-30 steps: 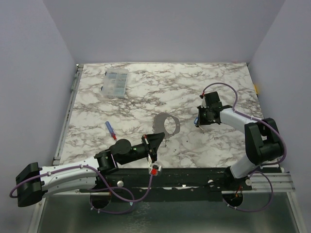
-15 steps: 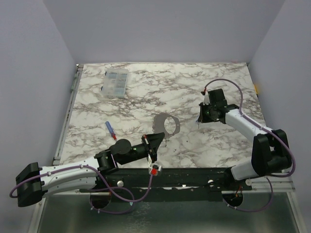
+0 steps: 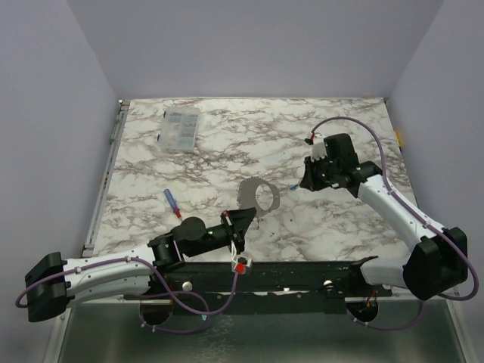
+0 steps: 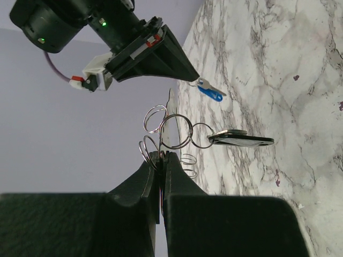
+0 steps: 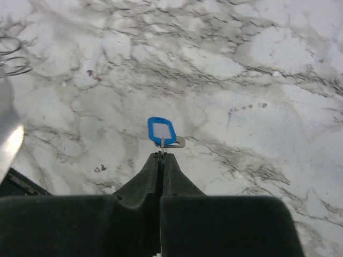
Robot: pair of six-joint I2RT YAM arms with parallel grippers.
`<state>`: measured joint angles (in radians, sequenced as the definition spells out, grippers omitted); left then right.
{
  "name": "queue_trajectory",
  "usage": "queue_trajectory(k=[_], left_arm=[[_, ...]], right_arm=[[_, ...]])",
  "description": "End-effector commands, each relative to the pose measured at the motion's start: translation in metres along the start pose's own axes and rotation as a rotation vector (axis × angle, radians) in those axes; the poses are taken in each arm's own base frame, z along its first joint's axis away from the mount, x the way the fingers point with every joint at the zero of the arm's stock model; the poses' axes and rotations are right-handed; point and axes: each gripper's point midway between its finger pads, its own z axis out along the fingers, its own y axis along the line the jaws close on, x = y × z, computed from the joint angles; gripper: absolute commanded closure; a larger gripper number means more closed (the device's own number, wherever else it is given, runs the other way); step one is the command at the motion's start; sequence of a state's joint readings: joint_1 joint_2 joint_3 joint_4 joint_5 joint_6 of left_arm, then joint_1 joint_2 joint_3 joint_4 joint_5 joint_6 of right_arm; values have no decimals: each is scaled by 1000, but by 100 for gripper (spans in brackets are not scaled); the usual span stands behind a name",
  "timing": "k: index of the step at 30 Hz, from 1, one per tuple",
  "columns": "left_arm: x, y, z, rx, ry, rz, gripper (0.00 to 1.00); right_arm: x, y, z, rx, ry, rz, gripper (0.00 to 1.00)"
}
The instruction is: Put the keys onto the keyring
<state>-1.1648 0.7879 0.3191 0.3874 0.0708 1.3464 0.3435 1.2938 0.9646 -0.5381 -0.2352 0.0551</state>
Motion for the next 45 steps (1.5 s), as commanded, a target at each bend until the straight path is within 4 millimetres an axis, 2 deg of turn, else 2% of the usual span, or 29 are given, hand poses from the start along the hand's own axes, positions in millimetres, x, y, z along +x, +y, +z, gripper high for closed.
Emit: queue_trajectory(k=[1, 6, 15, 20, 39, 45], left_arm=[[-6, 12, 1, -45, -31, 4, 100], [-6, 12, 0, -50, -32, 7, 100], [-6, 11, 1, -48, -32, 8, 100], [-5, 10, 1, -45, -33, 9, 100], [3, 0, 3, 0, 7, 50, 100], [6, 1, 2, 6, 25, 88, 100]], right_arm=[[-4, 41, -18, -120, 8, -109, 99], [-9, 74, -32, -213, -17, -164, 100], [-20, 97, -63, -286, -55, -202, 99], [-18, 109, -77, -332, -58, -212, 99], [-5, 172, -149, -653, -19, -189, 99], [-4, 193, -160, -713, 13, -145, 99]])
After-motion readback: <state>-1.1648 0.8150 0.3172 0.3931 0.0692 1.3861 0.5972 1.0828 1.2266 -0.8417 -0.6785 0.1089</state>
